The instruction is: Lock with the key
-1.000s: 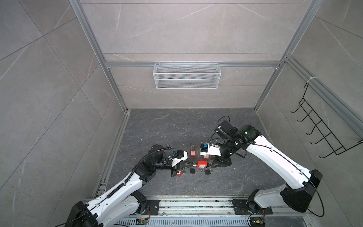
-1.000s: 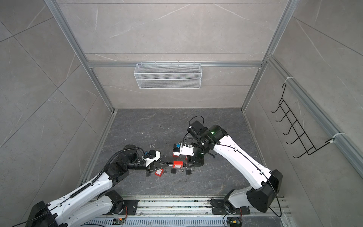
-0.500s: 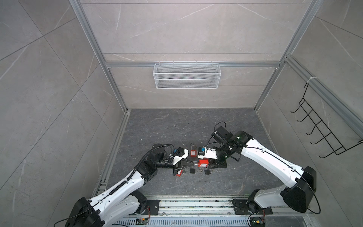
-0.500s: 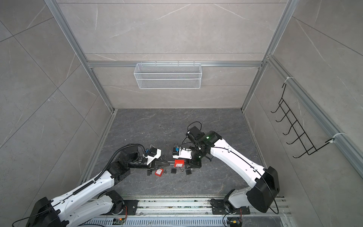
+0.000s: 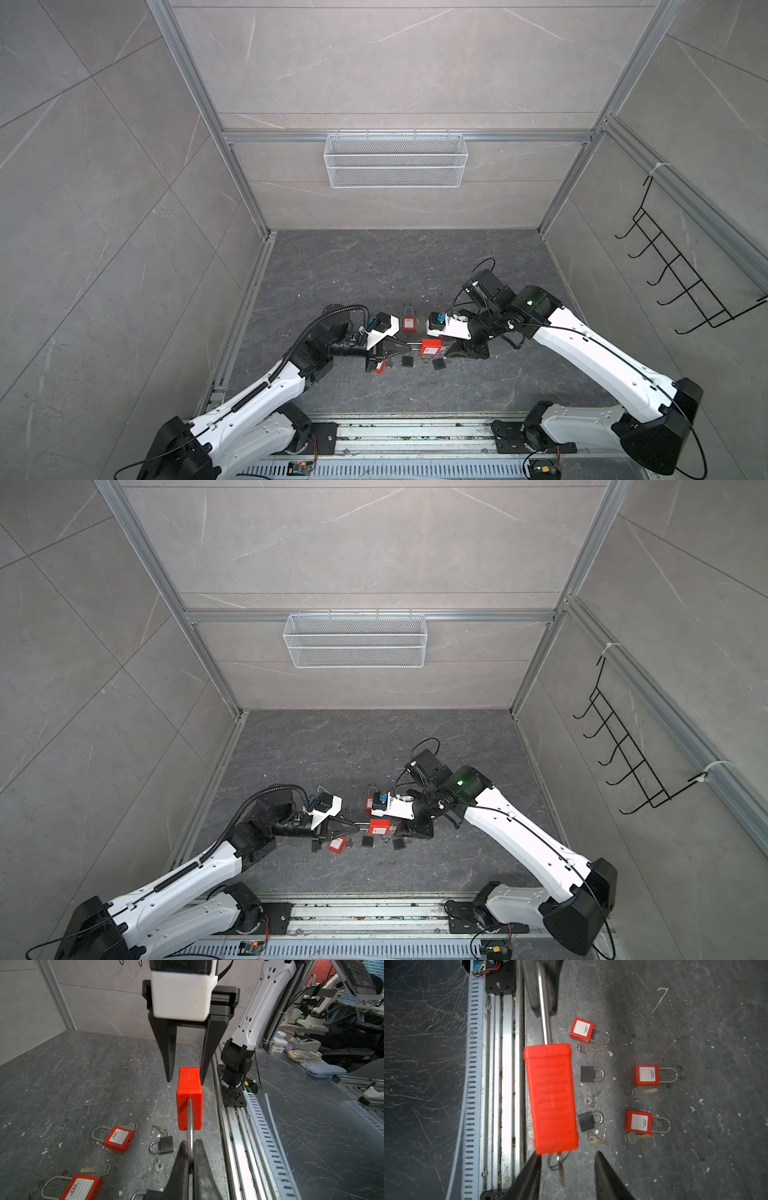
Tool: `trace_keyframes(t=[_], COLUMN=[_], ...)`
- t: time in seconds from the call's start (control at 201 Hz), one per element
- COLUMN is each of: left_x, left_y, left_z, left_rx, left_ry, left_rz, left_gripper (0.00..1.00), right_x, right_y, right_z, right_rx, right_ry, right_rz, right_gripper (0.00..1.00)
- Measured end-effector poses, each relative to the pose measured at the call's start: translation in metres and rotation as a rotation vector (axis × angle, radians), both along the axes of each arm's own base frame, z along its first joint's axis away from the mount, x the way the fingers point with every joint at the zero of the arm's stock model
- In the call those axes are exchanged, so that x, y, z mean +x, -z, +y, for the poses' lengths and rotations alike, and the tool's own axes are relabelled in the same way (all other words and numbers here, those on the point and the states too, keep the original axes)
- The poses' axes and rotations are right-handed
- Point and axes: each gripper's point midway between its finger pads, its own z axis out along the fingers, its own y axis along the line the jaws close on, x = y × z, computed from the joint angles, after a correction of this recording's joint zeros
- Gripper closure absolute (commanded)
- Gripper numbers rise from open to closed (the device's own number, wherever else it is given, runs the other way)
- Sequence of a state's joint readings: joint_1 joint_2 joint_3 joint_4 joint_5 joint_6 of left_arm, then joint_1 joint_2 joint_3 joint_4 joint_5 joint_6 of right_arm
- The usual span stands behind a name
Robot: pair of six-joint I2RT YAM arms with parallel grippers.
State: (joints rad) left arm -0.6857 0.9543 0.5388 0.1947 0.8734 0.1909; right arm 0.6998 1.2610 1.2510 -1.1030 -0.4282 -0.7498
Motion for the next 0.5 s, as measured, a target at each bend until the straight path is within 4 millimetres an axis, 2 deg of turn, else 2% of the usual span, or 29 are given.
trace_keyframes(t=[0.383, 0.498], left_x=[-0.003, -0.0041], left_y=[0.0009, 0.0012], left_z=[-0.0001, -0.0002], left_rx=[0.023, 0.029], left_ry=[0.013, 0.017], left_rz=[0.003, 0.002], left_gripper=[1.0, 1.0], right_x=[-0.0041, -0.0055], right_y=[-0.0062, -0.0048], right_z=[0.0023, 0.0047], right_rx=[0.013, 0.016], right_ry=[-0.025, -0.04], right_rz=[0.006, 0.015], right_gripper=[0.69, 0.81])
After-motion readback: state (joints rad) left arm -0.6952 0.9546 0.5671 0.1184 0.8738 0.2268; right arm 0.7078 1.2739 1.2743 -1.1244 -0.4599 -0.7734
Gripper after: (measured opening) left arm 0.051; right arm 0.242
